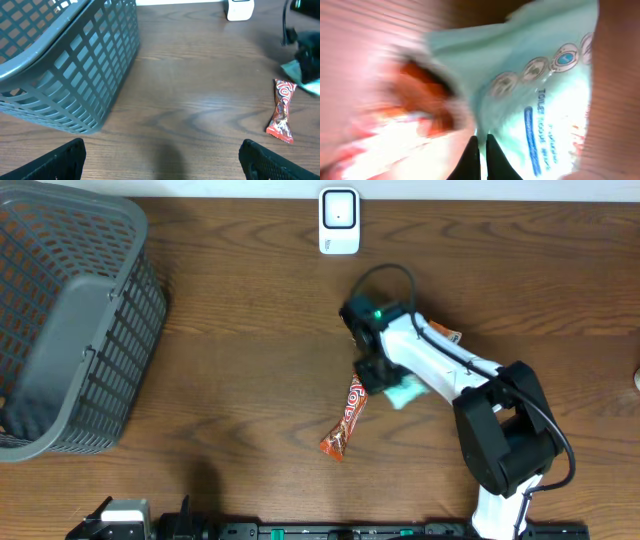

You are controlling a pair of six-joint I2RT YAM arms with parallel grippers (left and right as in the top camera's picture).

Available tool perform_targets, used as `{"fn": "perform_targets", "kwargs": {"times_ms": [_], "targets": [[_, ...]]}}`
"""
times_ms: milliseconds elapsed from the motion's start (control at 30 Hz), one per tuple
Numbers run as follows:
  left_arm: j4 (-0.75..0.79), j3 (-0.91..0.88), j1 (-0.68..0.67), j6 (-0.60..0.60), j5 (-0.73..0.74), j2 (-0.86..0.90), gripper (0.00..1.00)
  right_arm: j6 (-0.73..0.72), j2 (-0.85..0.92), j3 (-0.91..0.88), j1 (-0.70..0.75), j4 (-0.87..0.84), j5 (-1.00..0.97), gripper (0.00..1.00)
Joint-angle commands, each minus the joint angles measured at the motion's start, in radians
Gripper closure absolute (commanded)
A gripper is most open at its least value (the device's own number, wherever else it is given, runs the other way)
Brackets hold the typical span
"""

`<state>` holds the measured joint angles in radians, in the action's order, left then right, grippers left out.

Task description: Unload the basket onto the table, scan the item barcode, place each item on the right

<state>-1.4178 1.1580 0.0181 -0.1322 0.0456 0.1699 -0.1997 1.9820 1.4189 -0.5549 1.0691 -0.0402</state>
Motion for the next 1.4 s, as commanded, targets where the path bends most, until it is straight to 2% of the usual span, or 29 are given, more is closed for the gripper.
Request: {"fn": "perform_targets", "kwargs": {"times_ms": [0, 233, 333, 367, 433, 467, 533, 700, 900, 1233, 1300, 1367], "targets": [[-0.002, 0.003, 0.005, -0.013, -0.012, -0.005, 0.02, 0.060, -0.017, 0.099, -0.002, 0.009, 0.211, 0.99], [-0.002, 0.003, 0.005, -0.013, -0.012, -0.005, 0.02, 0.062, -0.016, 0.109, 0.005, -0.040, 0.178, 0.99], [-0.002, 0.003, 0.005, -0.013, -0.012, -0.005, 0.02, 0.006, -0.016, 0.109, -0.014, -0.002, 0.110, 0.40], [-0.002, 0.003, 0.005, -0.013, -0.012, -0.005, 0.02, -0.012, -0.016, 0.109, -0.023, 0.016, 0.078, 0.31], [-0.002, 0.003, 0.005, -0.013, -0.012, -0.005, 0.02, -0.043, -0.016, 0.109, -0.042, 0.051, -0.006, 0.28], [-0.002, 0.003, 0.005, -0.013, -0.012, -0.005, 0.02, -0.051, -0.016, 0.109, -0.051, 0.066, -0.053, 0.23], [-0.002, 0.003, 0.005, -0.013, -0.012, -0.005, 0.02, -0.050, -0.016, 0.099, -0.071, 0.074, -0.138, 0.01], [-0.002, 0.003, 0.005, -0.013, -0.012, -0.005, 0.02, -0.050, -0.016, 0.030, -0.089, 0.037, -0.270, 0.01], [-0.002, 0.003, 0.005, -0.013, -0.012, -0.005, 0.02, -0.045, -0.016, -0.066, -0.084, -0.039, -0.303, 0.03], [-0.002, 0.003, 0.005, -0.013, -0.012, -0.005, 0.02, -0.012, -0.016, -0.130, -0.090, -0.152, -0.344, 0.03], [-0.002, 0.003, 0.005, -0.013, -0.012, -0.005, 0.02, -0.011, -0.016, -0.159, -0.085, -0.178, -0.355, 0.12], [-0.002, 0.003, 0.005, -0.013, -0.012, -0.005, 0.02, -0.011, -0.015, -0.193, -0.085, -0.200, -0.354, 0.29]]}}
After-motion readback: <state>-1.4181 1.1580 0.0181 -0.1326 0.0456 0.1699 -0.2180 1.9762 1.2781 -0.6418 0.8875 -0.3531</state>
